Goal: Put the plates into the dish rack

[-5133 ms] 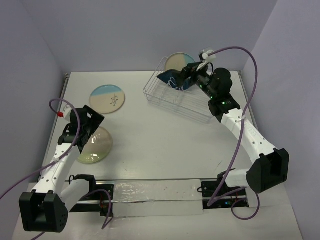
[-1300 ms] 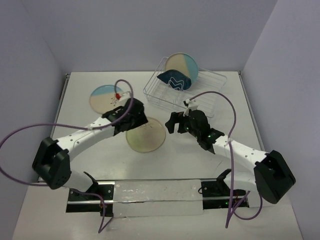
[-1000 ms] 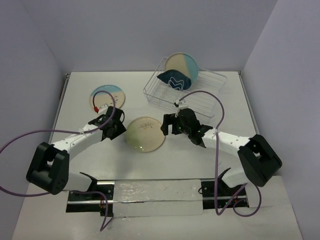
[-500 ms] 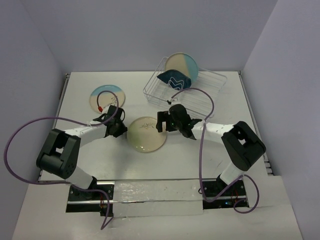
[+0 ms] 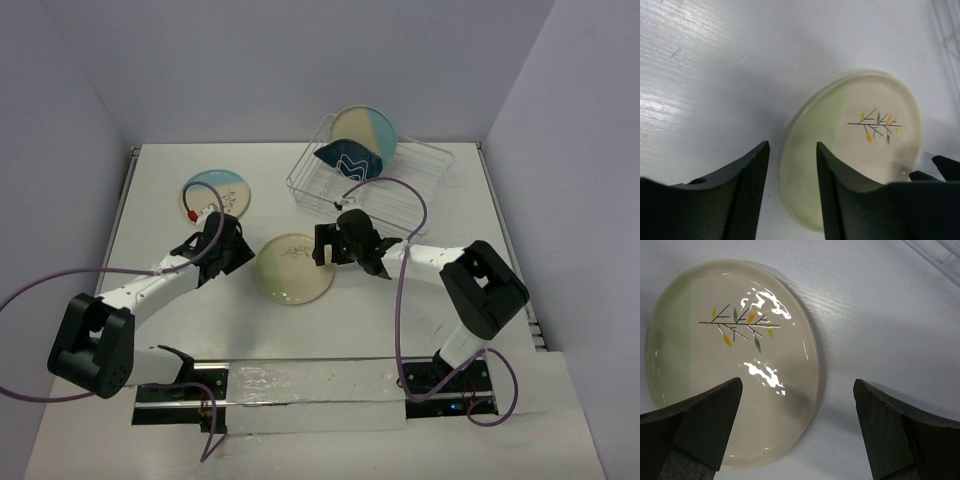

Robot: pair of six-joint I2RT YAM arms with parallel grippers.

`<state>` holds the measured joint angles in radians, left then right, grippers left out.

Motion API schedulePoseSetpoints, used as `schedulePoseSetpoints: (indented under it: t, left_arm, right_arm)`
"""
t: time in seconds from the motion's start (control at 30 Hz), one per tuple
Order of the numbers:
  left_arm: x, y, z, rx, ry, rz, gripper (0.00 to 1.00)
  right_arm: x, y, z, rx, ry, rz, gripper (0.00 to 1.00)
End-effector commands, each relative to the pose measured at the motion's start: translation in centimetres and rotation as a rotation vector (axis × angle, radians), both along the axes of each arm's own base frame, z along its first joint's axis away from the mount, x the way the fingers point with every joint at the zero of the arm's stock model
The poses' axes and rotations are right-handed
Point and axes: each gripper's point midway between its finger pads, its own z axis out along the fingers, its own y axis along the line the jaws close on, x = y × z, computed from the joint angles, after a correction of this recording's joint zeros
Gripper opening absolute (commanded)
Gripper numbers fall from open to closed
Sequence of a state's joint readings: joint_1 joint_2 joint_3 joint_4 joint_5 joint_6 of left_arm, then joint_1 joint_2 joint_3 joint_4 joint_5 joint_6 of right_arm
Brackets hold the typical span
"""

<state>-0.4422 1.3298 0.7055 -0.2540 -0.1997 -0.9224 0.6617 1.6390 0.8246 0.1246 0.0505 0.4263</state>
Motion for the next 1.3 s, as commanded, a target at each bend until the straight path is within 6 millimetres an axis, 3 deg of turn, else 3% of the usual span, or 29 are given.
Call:
schedulePoseSetpoints:
  t: [0.0, 0.1, 0.23, 0.3, 0.47, 0.53, 0.97, 1.27]
  left_arm:
    - [-0.3, -0.8, -1.2, 0.027, 0.032, -0.043, 0.68]
    - [-0.7, -1.6, -2.8, 0.055, 0.084, -0.072, 0.89]
    - [-0.9, -1.2, -3.9, 0.135, 0.134, -0.059, 0.88]
    - [-1.0, -1.2, -4.4, 0.163, 0.154, -0.066, 0.79]
    - [-1.2, -1.6, -5.6, 0.207, 0.199, -0.084, 0.36]
    - [-1.5, -1.7, -6.1, 0.225, 0.213, -0.097, 0.28]
    - [-2.1, -1.7, -6.7, 0.263, 0.226, -0.122, 0.07]
    - [-2.5, -2.9, -7.5, 0.244, 0.231, -0.162, 0.06]
  right_arm:
    - [0.8, 0.6, 1.2, 0.019, -0.034, -0.016, 1.00]
    - [0.8, 0.3, 1.3, 0.012, -0.041, -0.020, 1.00]
    - [0.7, 0.2, 1.7, 0.012, -0.052, -0.020, 1.00]
    - [0.7, 0.1, 1.7, 0.011, -0.053, -0.021, 1.00]
    - [0.7, 0.1, 1.4, 0.008, -0.048, -0.025, 1.00]
    - [0.7, 0.1, 1.2, 0.006, -0.043, -0.020, 1.00]
    - [-0.1, 0.6, -0.8, 0.013, 0.022, -0.001, 0.98]
    - [-1.3, 2.0, -2.6, 0.053, 0.100, 0.051, 0.96]
